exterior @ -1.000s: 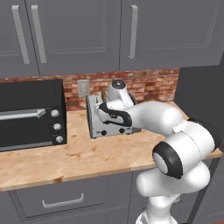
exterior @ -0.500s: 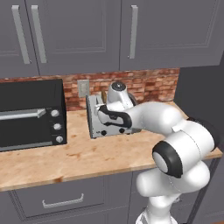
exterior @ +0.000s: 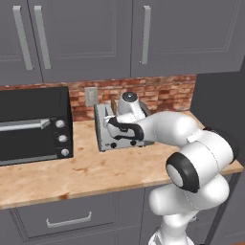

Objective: Start the toaster. Once the lever pops up, take the bread to the plate on the dining counter.

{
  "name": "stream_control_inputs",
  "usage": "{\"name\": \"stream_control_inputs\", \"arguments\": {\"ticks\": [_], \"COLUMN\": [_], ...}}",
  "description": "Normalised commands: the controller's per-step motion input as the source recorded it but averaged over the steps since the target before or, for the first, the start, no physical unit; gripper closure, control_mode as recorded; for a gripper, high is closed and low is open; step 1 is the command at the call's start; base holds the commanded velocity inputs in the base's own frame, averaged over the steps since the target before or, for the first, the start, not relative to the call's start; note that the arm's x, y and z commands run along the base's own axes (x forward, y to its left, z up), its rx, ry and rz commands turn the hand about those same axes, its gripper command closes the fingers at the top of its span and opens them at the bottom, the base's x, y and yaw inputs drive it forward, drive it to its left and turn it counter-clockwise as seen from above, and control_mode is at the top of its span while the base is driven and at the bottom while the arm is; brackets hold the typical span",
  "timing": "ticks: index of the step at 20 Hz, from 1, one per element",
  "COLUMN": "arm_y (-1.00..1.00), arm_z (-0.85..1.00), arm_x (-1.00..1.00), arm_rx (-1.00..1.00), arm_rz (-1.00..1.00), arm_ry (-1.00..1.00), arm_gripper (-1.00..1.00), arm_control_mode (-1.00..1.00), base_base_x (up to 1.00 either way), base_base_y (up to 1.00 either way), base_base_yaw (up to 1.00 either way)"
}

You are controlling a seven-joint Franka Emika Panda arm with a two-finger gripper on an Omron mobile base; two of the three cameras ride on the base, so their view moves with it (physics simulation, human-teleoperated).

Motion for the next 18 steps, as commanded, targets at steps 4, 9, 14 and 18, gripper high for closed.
{"name": "stream_control_inputs", "arguments": {"ticks": [4,9,14,18], "arm_y": [0.0,0.0,0.0,0.0], "arm_z": [-0.11,-0.09,-0.08,-0.12], "arm_x": [0.0,0.0,0.0,0.01], "arm_rx": [0.0,0.0,0.0,0.0], "arm_rz": [0.0,0.0,0.0,0.0], "arm_ry": [0.0,0.0,0.0,0.0], "arm_gripper": [-1.0,-1.0,-1.0,-1.0], "arm_control_mode": [-1.0,-1.0,-1.0,-1.0], "base_base_x": [0.0,0.0,0.0,0.0], "base_base_y": [0.0,0.0,0.0,0.0], "base_base_yaw": [0.0,0.0,0.0,0.0]}}
